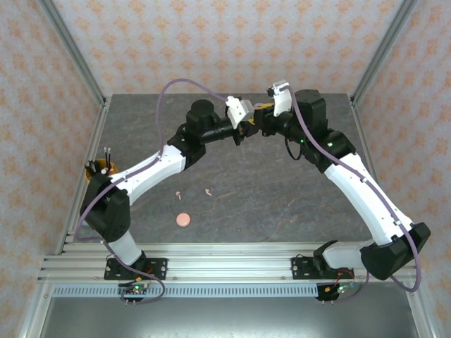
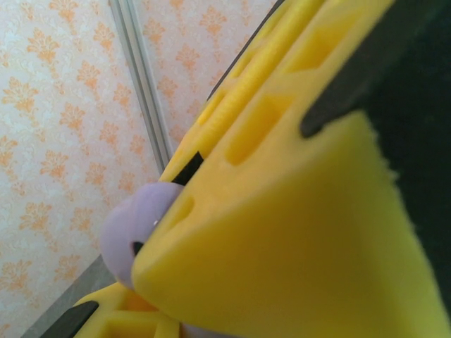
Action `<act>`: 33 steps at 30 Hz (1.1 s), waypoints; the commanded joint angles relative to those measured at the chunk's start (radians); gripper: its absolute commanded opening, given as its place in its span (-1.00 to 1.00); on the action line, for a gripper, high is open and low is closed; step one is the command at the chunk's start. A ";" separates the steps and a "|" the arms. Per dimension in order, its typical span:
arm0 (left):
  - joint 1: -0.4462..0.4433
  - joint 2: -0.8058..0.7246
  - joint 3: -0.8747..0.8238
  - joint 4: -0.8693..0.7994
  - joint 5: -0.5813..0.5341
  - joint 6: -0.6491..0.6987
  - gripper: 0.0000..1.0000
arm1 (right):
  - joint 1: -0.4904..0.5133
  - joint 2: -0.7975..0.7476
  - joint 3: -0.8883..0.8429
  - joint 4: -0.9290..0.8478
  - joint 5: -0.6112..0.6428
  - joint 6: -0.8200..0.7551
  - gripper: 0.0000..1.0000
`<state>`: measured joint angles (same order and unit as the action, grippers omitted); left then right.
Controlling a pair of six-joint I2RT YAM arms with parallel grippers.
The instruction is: Insert the wireless bluetooth earbuds into the charging case
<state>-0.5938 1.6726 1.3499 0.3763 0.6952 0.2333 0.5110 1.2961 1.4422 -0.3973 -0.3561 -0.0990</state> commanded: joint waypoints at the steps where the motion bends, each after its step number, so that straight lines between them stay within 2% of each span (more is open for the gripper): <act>1: -0.014 -0.041 0.004 0.081 0.013 -0.009 -1.00 | 0.017 0.028 0.013 -0.080 0.019 -0.015 -0.63; 5: -0.014 -0.044 -0.013 0.103 0.012 -0.024 -1.00 | 0.017 0.029 0.021 -0.088 0.053 -0.009 -0.57; 10: -0.014 -0.047 -0.029 0.116 0.008 -0.032 -1.00 | 0.017 0.031 0.040 -0.095 0.073 0.013 -0.25; 19: -0.014 -0.045 -0.055 0.143 0.007 -0.059 -1.00 | -0.006 0.029 0.095 -0.095 0.058 0.091 -0.01; 26: -0.014 -0.045 -0.079 0.172 0.000 -0.075 -1.00 | -0.050 0.027 0.149 -0.086 -0.023 0.185 0.09; 33: -0.014 -0.054 -0.098 0.179 -0.011 -0.074 -1.00 | -0.090 0.025 0.191 -0.093 -0.034 0.254 0.12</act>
<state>-0.6022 1.6684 1.2648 0.4946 0.6914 0.1722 0.4351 1.3197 1.5852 -0.4877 -0.3717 0.1062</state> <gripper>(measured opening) 0.223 0.561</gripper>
